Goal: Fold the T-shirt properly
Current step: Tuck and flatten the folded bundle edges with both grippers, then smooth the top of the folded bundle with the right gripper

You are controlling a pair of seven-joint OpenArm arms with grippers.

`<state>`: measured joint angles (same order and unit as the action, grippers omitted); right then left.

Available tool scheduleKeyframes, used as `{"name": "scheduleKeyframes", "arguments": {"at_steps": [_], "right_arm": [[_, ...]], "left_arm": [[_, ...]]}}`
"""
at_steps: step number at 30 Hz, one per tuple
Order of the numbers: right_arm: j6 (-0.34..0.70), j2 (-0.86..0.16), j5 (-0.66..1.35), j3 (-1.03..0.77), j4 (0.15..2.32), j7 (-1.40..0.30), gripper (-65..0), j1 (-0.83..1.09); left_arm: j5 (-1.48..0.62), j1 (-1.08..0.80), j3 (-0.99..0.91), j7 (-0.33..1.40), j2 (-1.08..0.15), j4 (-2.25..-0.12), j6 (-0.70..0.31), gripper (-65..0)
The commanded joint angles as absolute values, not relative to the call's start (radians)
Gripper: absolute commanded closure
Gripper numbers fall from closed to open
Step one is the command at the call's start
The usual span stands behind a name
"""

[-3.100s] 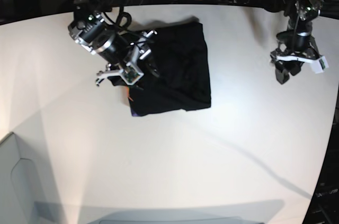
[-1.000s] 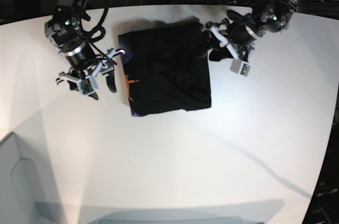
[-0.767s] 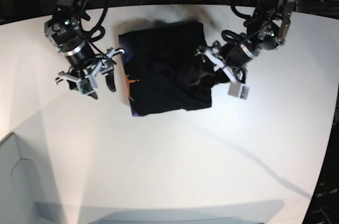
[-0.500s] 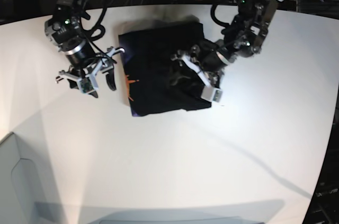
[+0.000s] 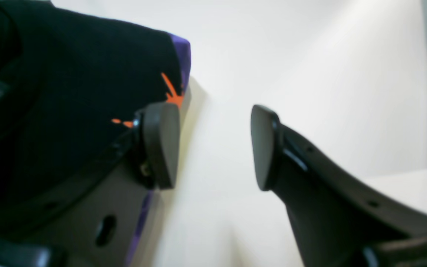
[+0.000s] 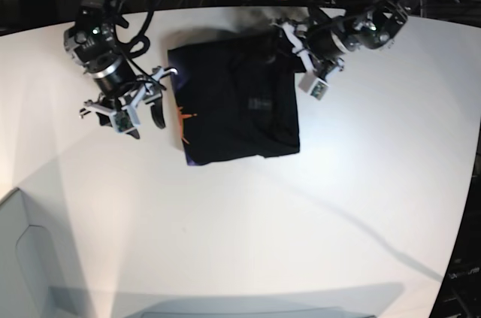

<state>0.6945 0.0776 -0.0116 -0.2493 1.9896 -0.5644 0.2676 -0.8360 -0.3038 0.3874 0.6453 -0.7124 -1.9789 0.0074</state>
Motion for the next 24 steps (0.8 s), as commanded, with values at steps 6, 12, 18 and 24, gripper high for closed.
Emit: {"name": "scheduleKeyframes", "arguments": {"at_steps": [6, 12, 18, 24], "right_arm": [[0.698, 0.077, 0.007, -0.186, 2.008, -0.536, -31.4, 0.262], [0.698, 0.077, 0.007, -0.117, 2.008, -0.536, -31.4, 0.268], [0.698, 0.077, 0.007, -0.001, 1.992, -0.533, -31.5, 0.275], [0.698, 0.077, 0.007, 0.130, 1.888, -0.526, -31.5, 0.260]], "left_arm": [[-0.845, -0.427, 0.242, 0.645, -0.771, -1.998, 0.004, -32.0], [-0.846, -0.541, 0.056, 0.647, -0.769, -1.994, -0.001, -32.0], [-0.846, -0.615, -0.097, 0.648, -0.768, -1.988, -0.001, -32.0], [-0.835, -0.688, -0.306, 0.648, -0.700, -1.985, -0.002, -32.1]]}}
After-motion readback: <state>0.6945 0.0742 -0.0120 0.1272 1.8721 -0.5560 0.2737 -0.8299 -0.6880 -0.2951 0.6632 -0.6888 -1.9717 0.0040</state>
